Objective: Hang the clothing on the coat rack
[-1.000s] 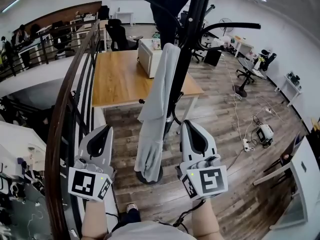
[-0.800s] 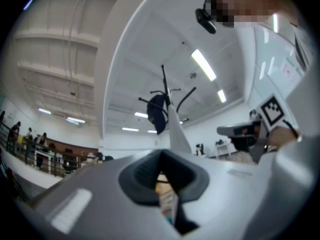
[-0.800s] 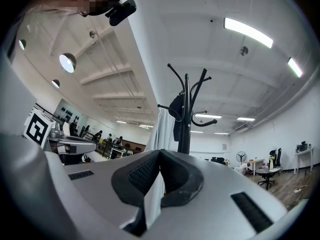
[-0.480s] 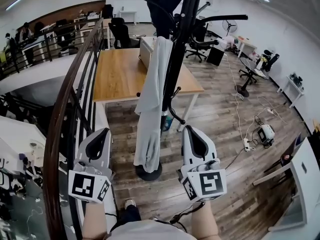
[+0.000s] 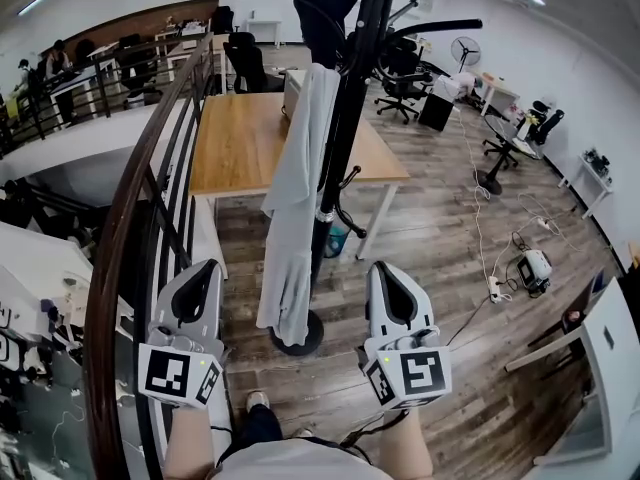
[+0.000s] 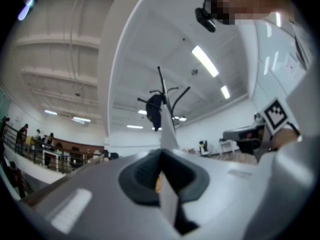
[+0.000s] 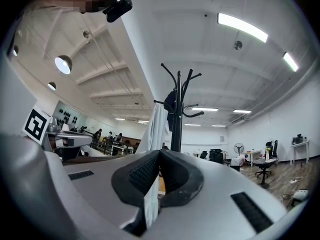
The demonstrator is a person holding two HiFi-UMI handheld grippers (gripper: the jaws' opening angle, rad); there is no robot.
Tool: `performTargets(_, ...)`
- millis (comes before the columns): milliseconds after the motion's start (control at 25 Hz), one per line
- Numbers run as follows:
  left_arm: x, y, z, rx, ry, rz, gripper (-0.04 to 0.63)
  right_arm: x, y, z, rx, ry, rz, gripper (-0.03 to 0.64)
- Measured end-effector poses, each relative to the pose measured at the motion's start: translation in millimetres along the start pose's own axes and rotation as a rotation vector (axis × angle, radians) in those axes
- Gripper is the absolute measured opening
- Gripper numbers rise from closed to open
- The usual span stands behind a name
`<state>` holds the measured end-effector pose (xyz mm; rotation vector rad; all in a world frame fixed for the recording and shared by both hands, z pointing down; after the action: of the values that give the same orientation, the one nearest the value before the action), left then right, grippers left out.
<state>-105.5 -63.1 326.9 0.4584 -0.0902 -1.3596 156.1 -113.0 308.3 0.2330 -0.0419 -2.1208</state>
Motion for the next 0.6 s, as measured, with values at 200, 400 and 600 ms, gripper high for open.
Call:
performTargets(200, -7, 9, 0, -0.003, -0.005, -0.007, 0.006, -11, 2, 5, 0.01, 0.0, -0.012, 0.0)
performTargets(400, -17, 13, -7, 0.0, -0.01, -0.011, 0.006, -20, -2, 2, 0.011, -0.001, -0.026, 0.0)
performTargets(600, -26, 16, -11, 0.006, -0.009, -0.015, 0.006, -28, -7, 0, 0.02, 0.012, -0.036, 0.0)
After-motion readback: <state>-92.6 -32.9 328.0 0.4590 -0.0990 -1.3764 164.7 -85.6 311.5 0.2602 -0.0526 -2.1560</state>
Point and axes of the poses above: the fingertips, and each gripper's own axes: x forward along the fingers, y to its right, z out of its underside, the point moved 6 cm from there along -x, backward along the fingers, and after that the axes turned 15 degrees about x, right-handed, at the moved point
